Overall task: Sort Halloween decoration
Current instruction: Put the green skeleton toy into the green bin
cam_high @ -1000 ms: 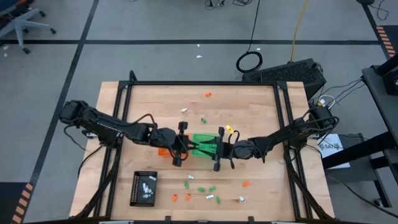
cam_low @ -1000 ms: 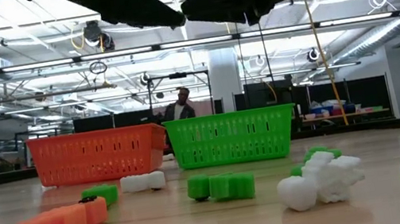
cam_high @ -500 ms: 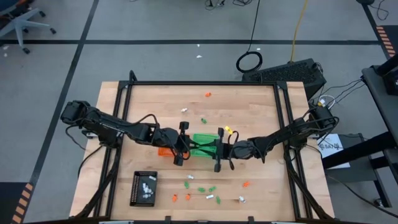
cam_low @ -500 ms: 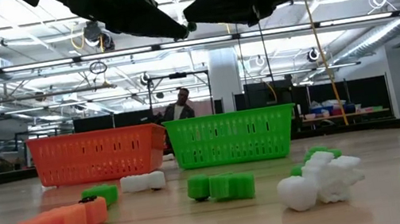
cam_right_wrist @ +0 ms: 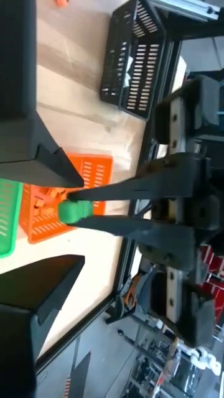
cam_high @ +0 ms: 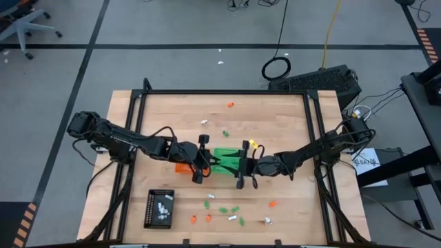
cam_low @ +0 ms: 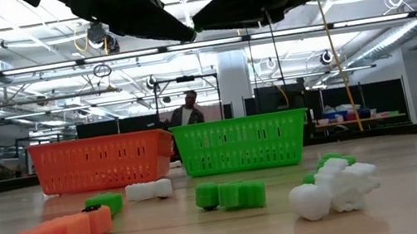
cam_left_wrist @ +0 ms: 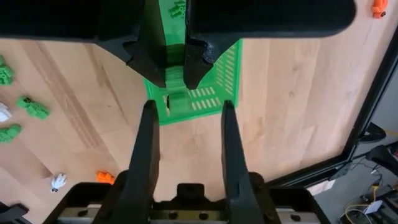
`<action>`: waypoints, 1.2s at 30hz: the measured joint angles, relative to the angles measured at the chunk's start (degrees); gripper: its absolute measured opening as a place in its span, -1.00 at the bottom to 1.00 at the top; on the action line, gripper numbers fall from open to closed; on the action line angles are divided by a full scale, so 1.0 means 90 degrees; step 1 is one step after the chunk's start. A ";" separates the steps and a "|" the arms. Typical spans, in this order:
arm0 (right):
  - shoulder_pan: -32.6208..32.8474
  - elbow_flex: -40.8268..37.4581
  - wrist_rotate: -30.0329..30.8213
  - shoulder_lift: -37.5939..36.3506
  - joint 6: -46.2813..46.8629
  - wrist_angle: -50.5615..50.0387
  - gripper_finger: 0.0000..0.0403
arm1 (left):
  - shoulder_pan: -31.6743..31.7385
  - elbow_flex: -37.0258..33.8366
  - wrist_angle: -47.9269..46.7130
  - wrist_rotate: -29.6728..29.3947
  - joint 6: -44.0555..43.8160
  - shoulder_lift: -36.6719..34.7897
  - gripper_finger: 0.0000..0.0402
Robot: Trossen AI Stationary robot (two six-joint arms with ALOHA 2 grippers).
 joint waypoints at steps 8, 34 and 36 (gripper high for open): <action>0.0000 0.0000 -0.0065 0.0000 0.0069 -0.0091 -0.27 | 0.0005 0.0000 0.0012 0.0000 0.0026 0.0000 -0.86; -0.0100 0.0000 -0.0555 0.0000 0.0229 -0.0155 -0.96 | 0.0005 0.0000 -0.0040 0.0145 -0.0371 0.0000 -0.69; -0.0100 0.0000 -0.0555 -0.0038 0.0184 -0.0194 -0.97 | 0.0005 0.0000 -0.0062 0.0144 -0.0402 0.0000 -0.53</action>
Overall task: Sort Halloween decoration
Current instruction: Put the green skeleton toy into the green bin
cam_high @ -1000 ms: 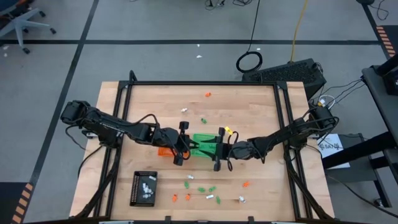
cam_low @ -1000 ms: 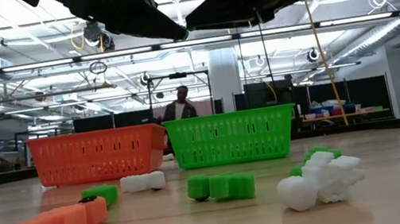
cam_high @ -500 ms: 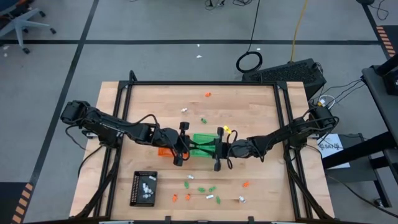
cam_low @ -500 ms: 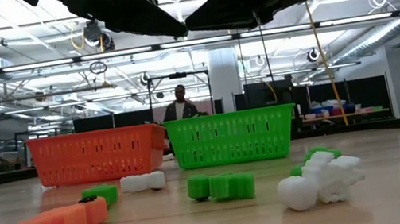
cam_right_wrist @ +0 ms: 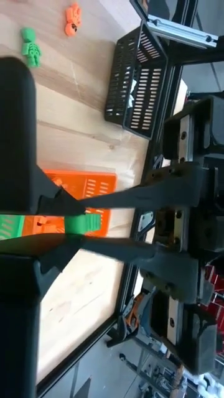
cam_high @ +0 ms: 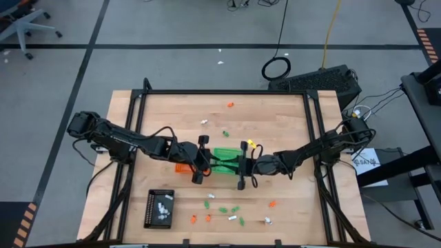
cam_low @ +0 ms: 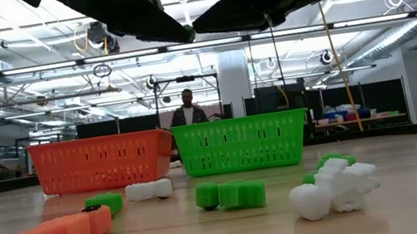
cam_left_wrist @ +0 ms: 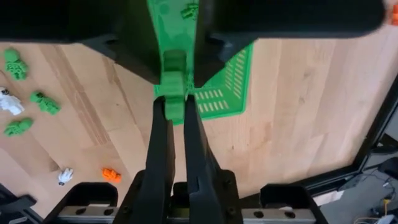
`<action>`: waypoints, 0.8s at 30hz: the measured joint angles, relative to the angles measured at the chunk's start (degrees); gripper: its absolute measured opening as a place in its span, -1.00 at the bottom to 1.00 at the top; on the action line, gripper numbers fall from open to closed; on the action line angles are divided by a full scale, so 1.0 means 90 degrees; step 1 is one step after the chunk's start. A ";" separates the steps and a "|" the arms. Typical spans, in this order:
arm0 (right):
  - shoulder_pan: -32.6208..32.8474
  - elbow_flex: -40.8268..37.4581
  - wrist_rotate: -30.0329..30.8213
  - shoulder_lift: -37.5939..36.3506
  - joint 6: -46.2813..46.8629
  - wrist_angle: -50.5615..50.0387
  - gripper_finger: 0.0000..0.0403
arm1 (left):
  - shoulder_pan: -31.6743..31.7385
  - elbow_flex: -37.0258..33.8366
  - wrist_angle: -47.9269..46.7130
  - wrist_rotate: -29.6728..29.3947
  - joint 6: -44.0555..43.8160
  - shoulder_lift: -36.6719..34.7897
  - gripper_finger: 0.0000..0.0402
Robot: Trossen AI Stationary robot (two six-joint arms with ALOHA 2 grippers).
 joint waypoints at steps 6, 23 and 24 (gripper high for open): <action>0.0002 0.0000 0.0002 -0.0356 0.0002 -0.0311 -0.97 | -0.0027 0.0000 -0.0186 -0.0024 -0.0006 -0.0175 -0.03; 0.0015 0.0000 -0.0007 -0.2775 0.0306 -0.3076 -0.97 | 0.0016 0.0007 -0.2277 -0.1210 -0.0334 -0.0903 0.23; 0.0015 0.0000 -0.0007 -0.2922 0.0339 -0.3208 -0.97 | 0.0015 0.0007 -0.2274 -0.1251 -0.0334 -0.0903 0.23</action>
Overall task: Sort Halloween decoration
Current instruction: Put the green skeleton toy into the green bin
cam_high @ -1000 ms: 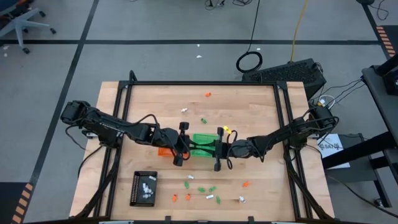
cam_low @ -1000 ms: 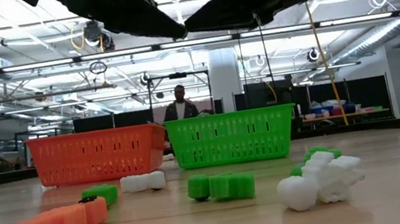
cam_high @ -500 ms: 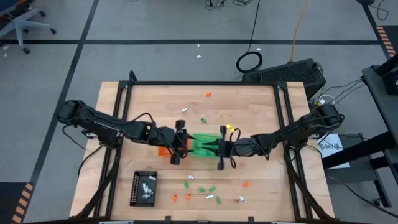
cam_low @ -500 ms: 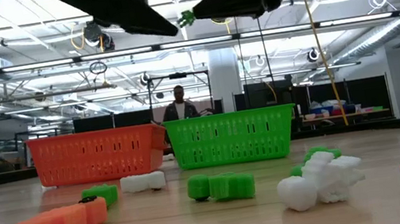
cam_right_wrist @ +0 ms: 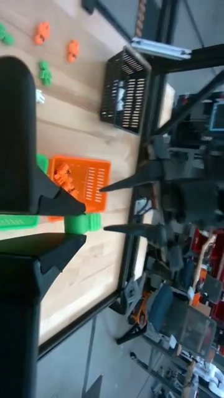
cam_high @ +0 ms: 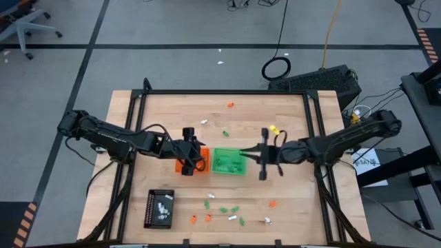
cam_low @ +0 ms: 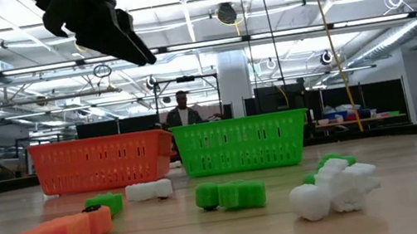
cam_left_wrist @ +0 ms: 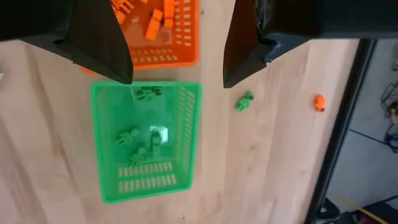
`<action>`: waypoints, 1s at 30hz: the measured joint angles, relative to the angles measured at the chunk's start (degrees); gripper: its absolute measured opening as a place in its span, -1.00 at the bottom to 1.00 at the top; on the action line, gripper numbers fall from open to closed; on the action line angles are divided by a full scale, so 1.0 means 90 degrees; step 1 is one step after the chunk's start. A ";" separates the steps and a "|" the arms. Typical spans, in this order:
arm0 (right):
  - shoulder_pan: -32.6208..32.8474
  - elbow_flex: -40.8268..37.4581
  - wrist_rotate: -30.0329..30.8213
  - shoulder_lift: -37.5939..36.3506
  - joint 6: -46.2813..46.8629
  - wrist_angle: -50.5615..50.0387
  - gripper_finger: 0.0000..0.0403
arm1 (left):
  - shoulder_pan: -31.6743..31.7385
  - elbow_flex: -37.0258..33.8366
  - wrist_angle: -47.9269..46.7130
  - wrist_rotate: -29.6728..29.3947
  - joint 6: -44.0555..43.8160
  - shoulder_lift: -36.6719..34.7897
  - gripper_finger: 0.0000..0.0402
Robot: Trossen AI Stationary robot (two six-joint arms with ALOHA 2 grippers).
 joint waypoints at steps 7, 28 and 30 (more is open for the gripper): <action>0.0000 0.0002 -0.0002 -0.0666 0.0052 -0.0443 -0.97 | 0.0020 -0.0001 0.0045 -0.0103 0.0068 0.0000 0.23; -0.0127 0.0181 -0.0707 0.0561 0.1041 -0.0367 -0.97 | 0.0319 -0.0007 0.0821 0.0038 0.0381 0.0000 0.23; -0.0208 0.0338 -0.0613 0.0856 0.1279 -0.0619 -0.97 | 0.0397 -0.0007 0.0962 0.0043 0.0536 0.0000 0.23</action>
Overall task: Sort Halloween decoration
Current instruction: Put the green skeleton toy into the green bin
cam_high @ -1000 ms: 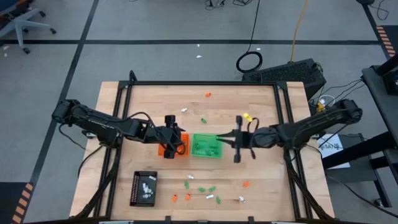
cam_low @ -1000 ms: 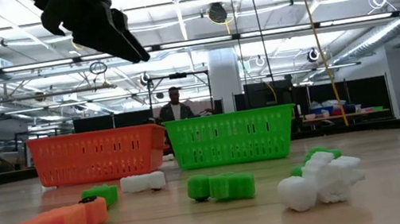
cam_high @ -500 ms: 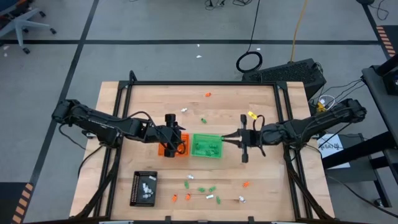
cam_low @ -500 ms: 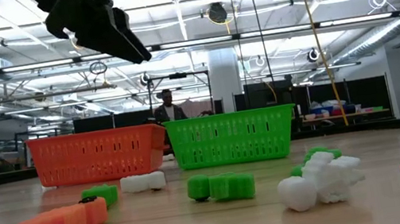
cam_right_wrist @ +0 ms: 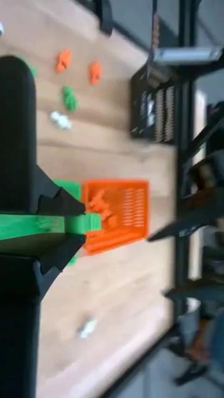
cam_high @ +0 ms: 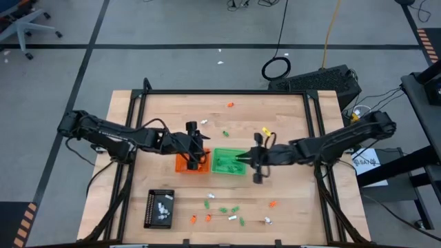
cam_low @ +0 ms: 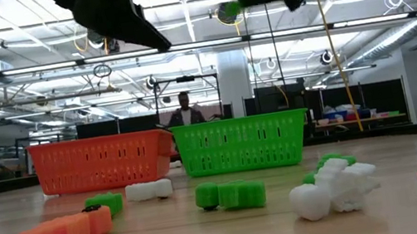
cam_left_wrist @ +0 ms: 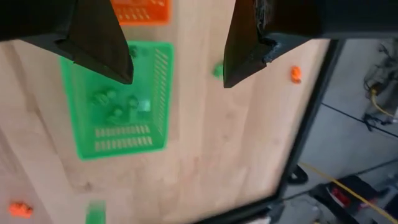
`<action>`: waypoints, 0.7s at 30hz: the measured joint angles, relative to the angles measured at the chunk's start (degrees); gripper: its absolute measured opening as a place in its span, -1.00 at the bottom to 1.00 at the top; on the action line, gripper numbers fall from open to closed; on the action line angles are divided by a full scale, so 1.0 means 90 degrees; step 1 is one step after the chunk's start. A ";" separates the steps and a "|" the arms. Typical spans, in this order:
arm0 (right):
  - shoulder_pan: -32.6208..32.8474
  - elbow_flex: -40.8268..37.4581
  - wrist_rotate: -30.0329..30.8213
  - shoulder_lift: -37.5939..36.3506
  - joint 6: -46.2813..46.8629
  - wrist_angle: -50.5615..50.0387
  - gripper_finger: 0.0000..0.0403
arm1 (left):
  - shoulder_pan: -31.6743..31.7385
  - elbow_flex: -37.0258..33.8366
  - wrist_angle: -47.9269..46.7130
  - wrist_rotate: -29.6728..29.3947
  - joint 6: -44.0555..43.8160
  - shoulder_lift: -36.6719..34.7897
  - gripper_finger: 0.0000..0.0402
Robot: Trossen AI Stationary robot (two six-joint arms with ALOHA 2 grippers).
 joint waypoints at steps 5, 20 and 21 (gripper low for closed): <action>-0.0273 0.0528 -0.0028 0.0799 0.0520 -0.0835 -0.97 | 0.0288 0.0000 0.0418 0.0017 0.0322 0.0051 0.23; -0.0767 0.1515 -0.0705 0.2662 0.1049 -0.2330 -0.97 | 0.0560 -0.0004 0.0097 0.0030 0.0091 0.0167 0.23; -0.0768 0.1515 -0.0704 0.2711 0.1055 -0.2332 -0.96 | 0.0560 0.0000 0.0104 0.0029 0.0076 0.0197 0.23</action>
